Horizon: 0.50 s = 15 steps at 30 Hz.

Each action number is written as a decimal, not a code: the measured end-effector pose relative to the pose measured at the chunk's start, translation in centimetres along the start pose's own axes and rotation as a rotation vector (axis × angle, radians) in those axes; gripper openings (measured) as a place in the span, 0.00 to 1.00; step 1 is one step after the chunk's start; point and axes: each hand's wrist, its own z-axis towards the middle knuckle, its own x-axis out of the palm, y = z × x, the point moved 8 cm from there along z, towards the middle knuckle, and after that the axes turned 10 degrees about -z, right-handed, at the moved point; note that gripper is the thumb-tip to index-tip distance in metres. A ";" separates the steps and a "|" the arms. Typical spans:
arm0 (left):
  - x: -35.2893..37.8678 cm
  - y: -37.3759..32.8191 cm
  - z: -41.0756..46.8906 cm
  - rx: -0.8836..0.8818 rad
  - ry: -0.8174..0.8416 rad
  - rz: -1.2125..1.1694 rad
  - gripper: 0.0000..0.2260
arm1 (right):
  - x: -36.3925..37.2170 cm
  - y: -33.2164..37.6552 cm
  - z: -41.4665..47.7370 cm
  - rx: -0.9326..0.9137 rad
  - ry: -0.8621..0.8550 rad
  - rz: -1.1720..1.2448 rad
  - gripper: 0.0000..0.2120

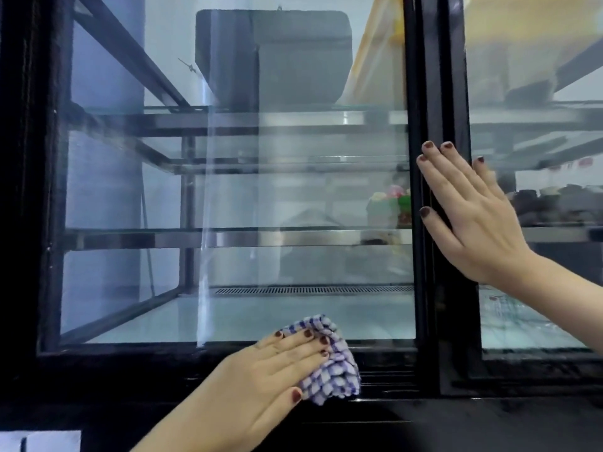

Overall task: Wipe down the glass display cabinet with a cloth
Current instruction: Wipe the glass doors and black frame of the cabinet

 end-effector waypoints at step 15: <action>-5.7 0.1 18.7 -0.309 -0.490 0.108 0.25 | -1.7 -9.6 7.0 0.518 -0.116 0.248 0.30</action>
